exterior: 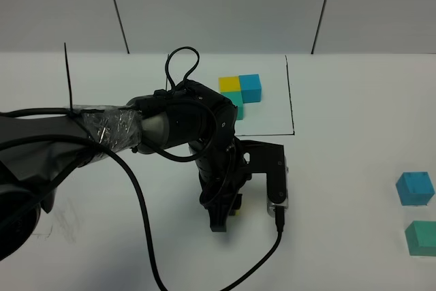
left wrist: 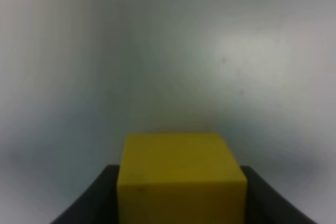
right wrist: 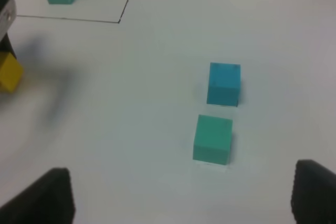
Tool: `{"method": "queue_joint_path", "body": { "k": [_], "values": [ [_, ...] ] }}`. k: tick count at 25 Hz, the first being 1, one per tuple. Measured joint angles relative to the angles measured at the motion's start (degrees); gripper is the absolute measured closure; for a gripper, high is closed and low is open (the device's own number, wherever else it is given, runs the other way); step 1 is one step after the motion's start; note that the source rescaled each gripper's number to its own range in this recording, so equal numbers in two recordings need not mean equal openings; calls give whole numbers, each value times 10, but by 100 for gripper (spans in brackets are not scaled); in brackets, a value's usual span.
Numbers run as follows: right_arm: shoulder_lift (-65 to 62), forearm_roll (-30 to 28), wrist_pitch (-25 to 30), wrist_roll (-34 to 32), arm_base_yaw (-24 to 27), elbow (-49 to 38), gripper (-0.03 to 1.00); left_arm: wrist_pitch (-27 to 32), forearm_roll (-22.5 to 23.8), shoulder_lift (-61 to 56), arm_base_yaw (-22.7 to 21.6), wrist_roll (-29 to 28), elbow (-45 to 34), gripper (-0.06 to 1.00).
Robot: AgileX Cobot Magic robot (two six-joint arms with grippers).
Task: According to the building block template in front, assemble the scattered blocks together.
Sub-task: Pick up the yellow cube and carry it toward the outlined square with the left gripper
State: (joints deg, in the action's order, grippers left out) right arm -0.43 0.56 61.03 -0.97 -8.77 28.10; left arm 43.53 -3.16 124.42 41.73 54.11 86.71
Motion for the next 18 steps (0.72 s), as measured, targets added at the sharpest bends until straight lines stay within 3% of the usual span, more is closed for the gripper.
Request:
{"method": "queue_joint_path", "body": {
  "k": [18],
  "values": [
    [0, 0, 0, 0, 0, 0, 26, 0, -6, 6, 0, 3, 2, 93]
  ]
}}
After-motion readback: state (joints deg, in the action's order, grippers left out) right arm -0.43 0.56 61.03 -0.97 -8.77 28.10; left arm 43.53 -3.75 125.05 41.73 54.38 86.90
